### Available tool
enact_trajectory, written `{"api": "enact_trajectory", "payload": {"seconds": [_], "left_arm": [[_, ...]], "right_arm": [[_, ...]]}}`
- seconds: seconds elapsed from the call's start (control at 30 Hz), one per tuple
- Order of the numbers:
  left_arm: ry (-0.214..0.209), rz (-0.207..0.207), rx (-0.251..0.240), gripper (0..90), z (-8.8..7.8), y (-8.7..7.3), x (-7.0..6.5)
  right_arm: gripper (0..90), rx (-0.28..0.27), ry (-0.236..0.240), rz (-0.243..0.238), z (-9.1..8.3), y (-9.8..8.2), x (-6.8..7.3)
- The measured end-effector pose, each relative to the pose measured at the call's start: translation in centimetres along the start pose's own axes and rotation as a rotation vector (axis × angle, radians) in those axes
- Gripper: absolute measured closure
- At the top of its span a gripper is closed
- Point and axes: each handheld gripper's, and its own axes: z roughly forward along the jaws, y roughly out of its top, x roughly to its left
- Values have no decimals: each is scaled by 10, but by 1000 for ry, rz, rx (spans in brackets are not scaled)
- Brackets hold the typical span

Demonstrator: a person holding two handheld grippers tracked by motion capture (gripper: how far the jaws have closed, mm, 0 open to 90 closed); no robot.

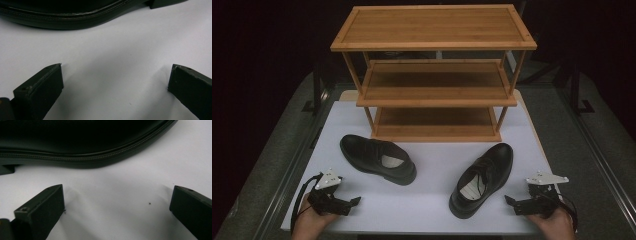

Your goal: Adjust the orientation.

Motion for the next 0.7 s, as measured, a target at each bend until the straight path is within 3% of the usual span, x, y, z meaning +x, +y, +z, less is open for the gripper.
{"api": "enact_trajectory", "payload": {"seconds": [0.5,0.63,0.7], "left_arm": [[8,2,-2,0,-1,0,-1],[6,4,-24,129,-4,0,-2],[20,-24,-27,144,-6,-1,-1]], "right_arm": [[0,1,-2,1,0,0,0],[0,1,-1,1,0,0,0],[0,0,-2,1,0,0,0]]}}
